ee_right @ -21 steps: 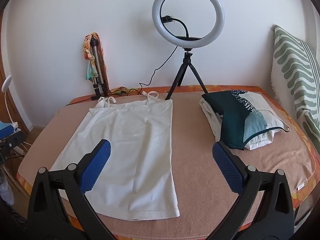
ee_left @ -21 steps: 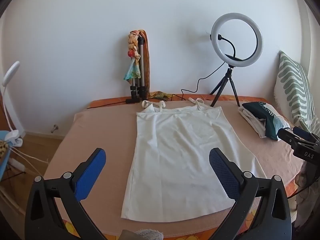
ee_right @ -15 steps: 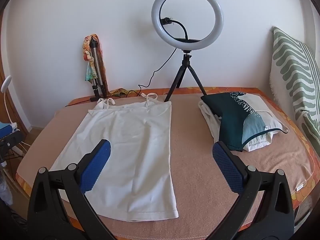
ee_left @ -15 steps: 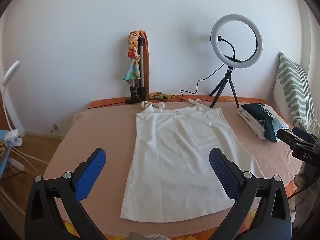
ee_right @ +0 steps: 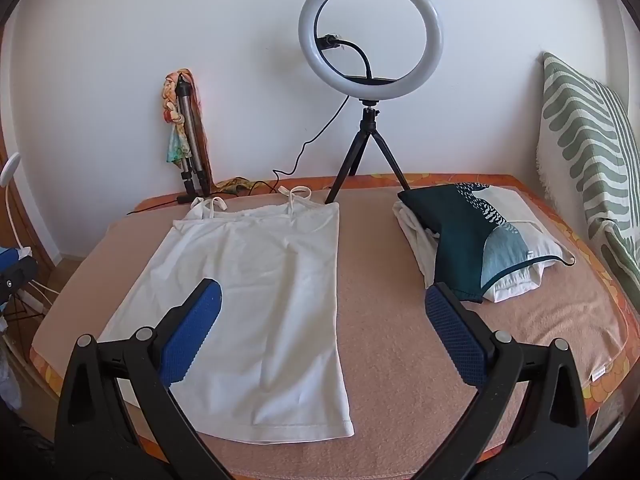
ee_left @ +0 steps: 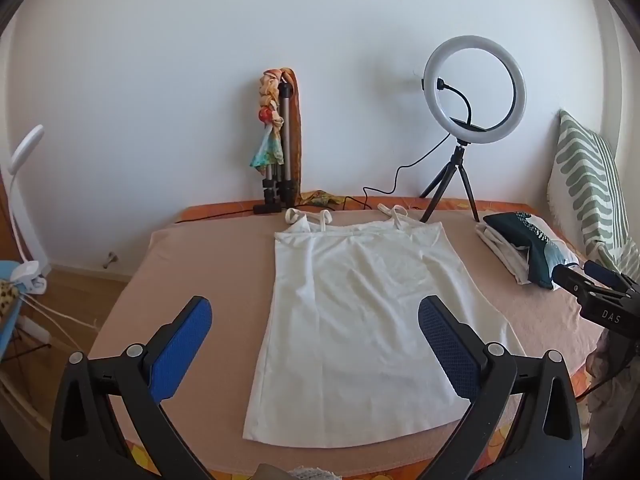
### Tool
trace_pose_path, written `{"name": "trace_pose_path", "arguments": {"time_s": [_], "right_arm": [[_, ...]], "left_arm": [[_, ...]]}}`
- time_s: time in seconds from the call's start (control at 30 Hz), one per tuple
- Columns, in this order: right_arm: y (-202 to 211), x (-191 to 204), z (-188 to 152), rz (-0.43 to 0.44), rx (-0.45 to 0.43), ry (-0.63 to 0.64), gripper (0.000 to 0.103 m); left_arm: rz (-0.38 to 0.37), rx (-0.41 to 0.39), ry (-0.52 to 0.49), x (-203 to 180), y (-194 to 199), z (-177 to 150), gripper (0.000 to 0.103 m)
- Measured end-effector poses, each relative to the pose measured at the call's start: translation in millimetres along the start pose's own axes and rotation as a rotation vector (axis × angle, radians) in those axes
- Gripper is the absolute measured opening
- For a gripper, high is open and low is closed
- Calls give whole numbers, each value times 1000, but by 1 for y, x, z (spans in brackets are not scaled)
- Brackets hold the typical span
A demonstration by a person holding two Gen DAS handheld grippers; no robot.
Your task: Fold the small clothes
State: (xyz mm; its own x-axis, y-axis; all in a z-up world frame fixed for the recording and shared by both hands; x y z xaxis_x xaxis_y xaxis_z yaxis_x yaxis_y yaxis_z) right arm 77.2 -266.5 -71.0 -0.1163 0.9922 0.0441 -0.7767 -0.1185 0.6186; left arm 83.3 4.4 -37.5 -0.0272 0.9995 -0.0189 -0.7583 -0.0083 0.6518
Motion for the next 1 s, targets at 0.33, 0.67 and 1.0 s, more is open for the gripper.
{"name": "trace_pose_path", "arguments": {"time_s": [0.33,0.67,1.0], "right_arm": [[0,0,1,0,3,-4,103],[0,-1,0,0,4,-6,103],[-1,-2,1,0,4,-5,103]], "left_arm": [[5,-4,1,-3,1,0,103],[6,-8,6,-3,1,-1,103],[5,-10,7,-4,1,-2,103]]}}
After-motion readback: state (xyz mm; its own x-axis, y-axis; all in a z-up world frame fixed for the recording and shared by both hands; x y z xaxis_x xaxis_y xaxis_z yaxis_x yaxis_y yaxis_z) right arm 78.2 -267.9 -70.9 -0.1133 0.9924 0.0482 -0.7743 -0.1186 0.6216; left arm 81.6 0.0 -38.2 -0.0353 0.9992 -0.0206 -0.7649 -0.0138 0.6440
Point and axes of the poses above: each gripper's, at about its wrist camera, not at the fingertips, and y roughly against the way its jaws point, x to its left, z to its top, the point moved 10 cm from there along -y, roughly the way its jaws point, and after that the axes turned 8 degrees about x, right-handed, at the moved point
